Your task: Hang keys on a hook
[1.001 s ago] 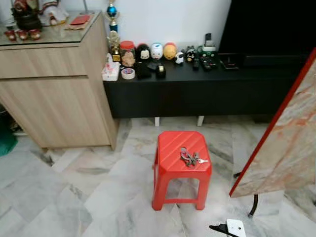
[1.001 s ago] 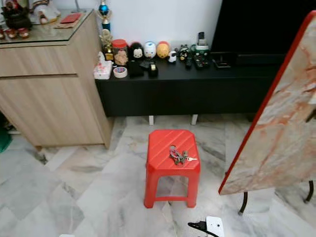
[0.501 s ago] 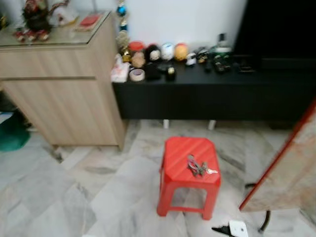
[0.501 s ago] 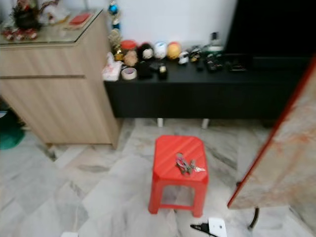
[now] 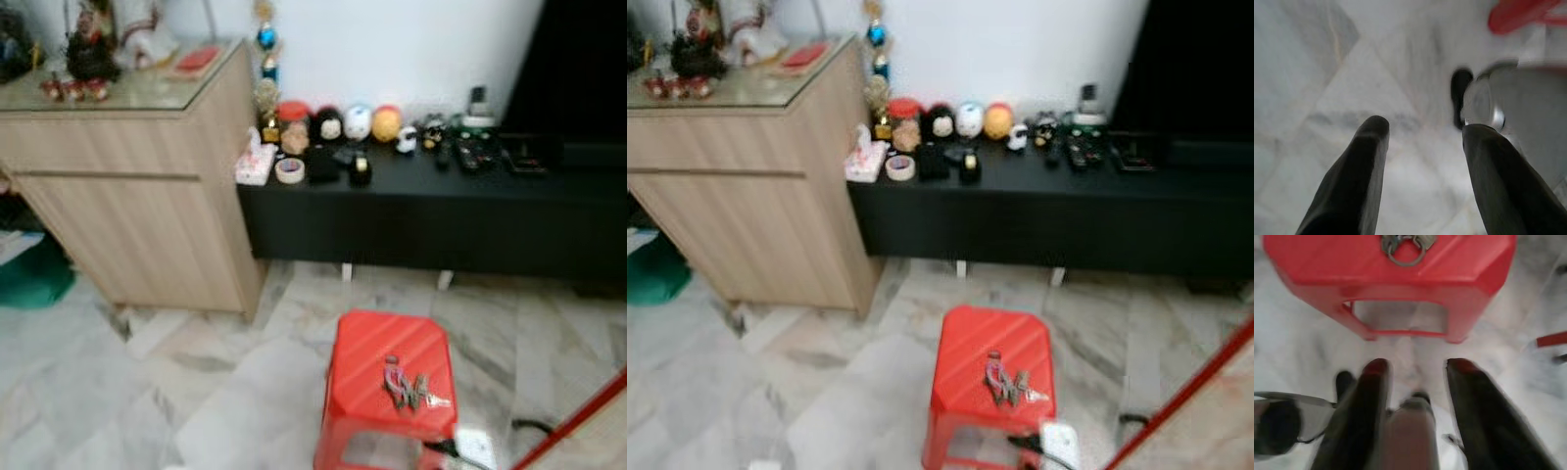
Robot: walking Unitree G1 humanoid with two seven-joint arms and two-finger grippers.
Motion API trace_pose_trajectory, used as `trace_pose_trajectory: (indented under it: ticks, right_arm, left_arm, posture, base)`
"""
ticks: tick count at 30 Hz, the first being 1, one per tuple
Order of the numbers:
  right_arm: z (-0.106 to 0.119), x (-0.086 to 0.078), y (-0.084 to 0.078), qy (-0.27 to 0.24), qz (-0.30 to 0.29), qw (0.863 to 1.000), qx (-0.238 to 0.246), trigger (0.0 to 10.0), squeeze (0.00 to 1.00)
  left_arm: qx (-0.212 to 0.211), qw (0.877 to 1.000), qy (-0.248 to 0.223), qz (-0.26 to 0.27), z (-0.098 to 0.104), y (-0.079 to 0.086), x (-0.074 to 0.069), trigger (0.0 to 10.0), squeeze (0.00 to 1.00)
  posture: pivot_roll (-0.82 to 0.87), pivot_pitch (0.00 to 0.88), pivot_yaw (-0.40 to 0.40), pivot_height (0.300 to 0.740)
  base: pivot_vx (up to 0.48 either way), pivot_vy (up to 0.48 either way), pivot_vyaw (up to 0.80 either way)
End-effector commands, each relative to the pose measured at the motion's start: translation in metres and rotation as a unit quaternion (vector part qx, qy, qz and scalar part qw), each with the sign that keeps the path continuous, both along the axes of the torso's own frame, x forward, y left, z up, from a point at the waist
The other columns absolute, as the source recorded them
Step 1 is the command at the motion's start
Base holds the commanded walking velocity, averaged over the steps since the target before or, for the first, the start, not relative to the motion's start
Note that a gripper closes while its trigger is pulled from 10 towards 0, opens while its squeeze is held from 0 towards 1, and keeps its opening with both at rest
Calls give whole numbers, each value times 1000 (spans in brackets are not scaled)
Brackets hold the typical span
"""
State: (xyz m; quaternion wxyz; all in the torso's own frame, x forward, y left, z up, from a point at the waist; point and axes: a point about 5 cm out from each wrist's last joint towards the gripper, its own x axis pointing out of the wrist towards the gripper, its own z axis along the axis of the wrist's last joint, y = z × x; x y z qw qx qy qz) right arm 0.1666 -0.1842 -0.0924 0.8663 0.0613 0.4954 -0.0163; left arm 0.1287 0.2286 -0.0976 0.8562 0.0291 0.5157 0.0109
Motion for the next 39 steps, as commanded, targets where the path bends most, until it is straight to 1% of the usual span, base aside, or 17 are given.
trace_pose_trajectory:
  ticks: [1, 5, 7, 10, 11, 15, 16, 17, 18, 19, 20, 23, 29, 30, 31, 32, 39]
  right_arm:
    - [-2, -8, -10, 4, -19, 1000, -7, 10000, 0]
    - [1, -4, -11, -25, -28, 999, -9, 10000, 0]
    - [3, -1, -12, -44, -35, 998, -12, 10000, 0]
    - [4, 0, -13, -54, -38, 998, -14, 10000, 0]
    - [6, 2, -14, -74, -47, 996, -17, 10000, 0]
    - [11, 7, -18, -119, -61, 991, -27, 10000, 0]
    - [13, 8, -18, -132, -63, 989, -23, 10000, 0]
    - [13, 8, -18, -132, -63, 989, -23, 10000, 0]
    - [33, 46, -10, -191, -40, 981, -22, 10000, 0]
    - [43, 63, -5, -217, -32, 975, -21, 10000, 0]
    - [50, 74, -2, -232, -28, 972, -20, 10000, 0]
    - [63, 89, 3, -269, -20, 963, -18, 10000, 0]
    - [66, 90, 5, -289, -18, 957, -11, 10000, 0]
    - [68, 90, 2, -305, -21, 952, -16, 10000, 0]
    - [68, 90, 2, -305, -21, 952, -16, 10000, 0]
    - [71, 90, 0, -322, -26, 946, -21, 10000, 0]
    - [70, 82, -5, -330, -20, 943, -38, 10000, 0]
  left_arm:
    - [-4, 1000, -8, 11, 0, 0, 0, 10000, 0]
    - [1, 999, -39, 27, 3, 0, 4, 10000, 0]
    - [-5, 997, -68, 47, 5, 0, 7, 10000, 0]
    - [-6, 995, -81, 52, 6, 0, 8, 10000, 0]
    - [-11, 993, -102, 60, 8, 0, 11, 10000, 0]
    - [-25, 987, -143, 68, 12, -2, 15, 10000, 0]
    - [-11, 959, -283, 22, 60, -11, 103, 10000, 0]
    - [-11, 959, -283, 22, 60, -11, 103, 10000, 0]
    - [6, 932, -361, -6, 95, -17, 143, 10000, 0]
    - [11, 929, -370, -11, 98, -17, 145, 10000, 0]
    - [14, 927, -374, -15, 99, -18, 146, 10000, 0]
    - [-15, 911, -412, -22, 108, -27, 152, 10000, 0]
    - [-30, 893, -449, -25, 116, -29, 152, 10000, 0]
    - [-28, 887, -459, -24, 118, -28, 150, 10000, 0]
    - [-28, 887, -459, -24, 118, -28, 150, 10000, 0]
    - [-26, 883, -467, -24, 119, -26, 145, 10000, 0]
    - [-26, 881, -472, -20, 117, -21, 137, 10000, 0]
  posture:
    - [-5, 0, 27, 740]
    - [-4, 0, 23, 740]
    - [-4, 0, 18, 740]
    - [0, 0, 15, 740]
    - [13, 0, 5, 740]
    - [18, 0, -3, 740]
    - [16, 0, -5, 740]
    - [16, 0, -5, 740]
    - [18, 0, -9, 740]
    - [20, 0, -10, 740]
    - [23, 0, -13, 740]
    - [31, 0, -22, 740]
    - [27, 0, -25, 740]
    - [26, 0, -23, 740]
    - [26, 0, -23, 740]
    - [26, 0, -22, 740]
    - [27, 0, -30, 740]
  base:
    - [0, 0, 0]
    - [0, 0, 0]
    - [0, 0, 0]
    - [0, 0, 0]
    - [0, 0, 0]
    - [0, 0, 0]
    - [0, 0, 0]
    - [0, 0, 0]
    - [0, 0, 0]
    - [0, 0, 0]
    - [0, 0, 0]
    - [0, 0, 0]
    - [0, 0, 0]
    - [0, 0, 0]
    - [0, 0, 0]
    - [0, 0, 0]
    - [0, 0, 0]
